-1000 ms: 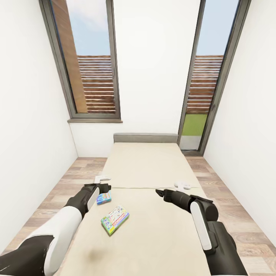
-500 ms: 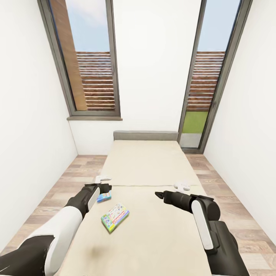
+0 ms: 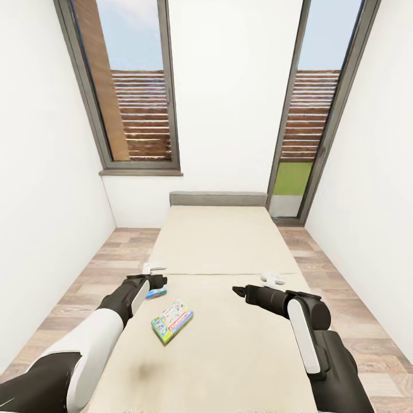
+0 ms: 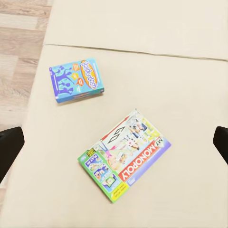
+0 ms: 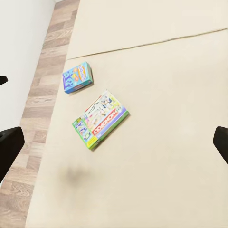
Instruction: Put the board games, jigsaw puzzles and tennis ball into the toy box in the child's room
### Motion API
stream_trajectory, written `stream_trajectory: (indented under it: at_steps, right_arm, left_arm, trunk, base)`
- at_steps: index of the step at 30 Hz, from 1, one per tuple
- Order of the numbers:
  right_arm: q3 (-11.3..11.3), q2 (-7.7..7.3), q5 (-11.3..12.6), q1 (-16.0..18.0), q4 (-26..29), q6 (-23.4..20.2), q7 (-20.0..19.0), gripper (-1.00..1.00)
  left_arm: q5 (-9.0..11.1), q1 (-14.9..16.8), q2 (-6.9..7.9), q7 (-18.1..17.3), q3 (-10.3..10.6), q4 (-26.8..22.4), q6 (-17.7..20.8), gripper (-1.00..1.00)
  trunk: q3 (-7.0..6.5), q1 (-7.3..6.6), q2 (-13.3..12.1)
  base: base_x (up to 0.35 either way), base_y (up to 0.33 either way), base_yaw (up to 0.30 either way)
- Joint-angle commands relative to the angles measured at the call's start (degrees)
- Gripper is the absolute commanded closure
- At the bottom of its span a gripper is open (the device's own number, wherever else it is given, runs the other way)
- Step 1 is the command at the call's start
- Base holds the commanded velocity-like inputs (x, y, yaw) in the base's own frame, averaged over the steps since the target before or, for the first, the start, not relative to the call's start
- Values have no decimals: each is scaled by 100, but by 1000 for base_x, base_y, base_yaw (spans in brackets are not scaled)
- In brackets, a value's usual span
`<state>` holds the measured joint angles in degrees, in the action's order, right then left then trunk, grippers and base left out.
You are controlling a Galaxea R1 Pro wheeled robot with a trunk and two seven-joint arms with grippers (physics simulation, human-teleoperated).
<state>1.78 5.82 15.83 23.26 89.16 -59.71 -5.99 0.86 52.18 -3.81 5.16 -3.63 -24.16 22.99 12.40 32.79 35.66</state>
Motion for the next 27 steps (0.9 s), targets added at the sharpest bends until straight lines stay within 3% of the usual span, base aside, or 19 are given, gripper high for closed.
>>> stream_trajectory:
  at_steps: [1,27]
  right_arm:
    - [15,6,-45,5,4,-29,-60,-100]
    - [15,5,-49,3,-4,-20,-60,-100]
  left_arm:
    - [10,3,-6,11,-35,-10,31,-100]
    - [13,3,-13,4,-32,-19,25,-100]
  trunk:
    - [19,2,9]
    - [261,2,9]
  base:
    - [0,0,0]
    - [0,0,0]
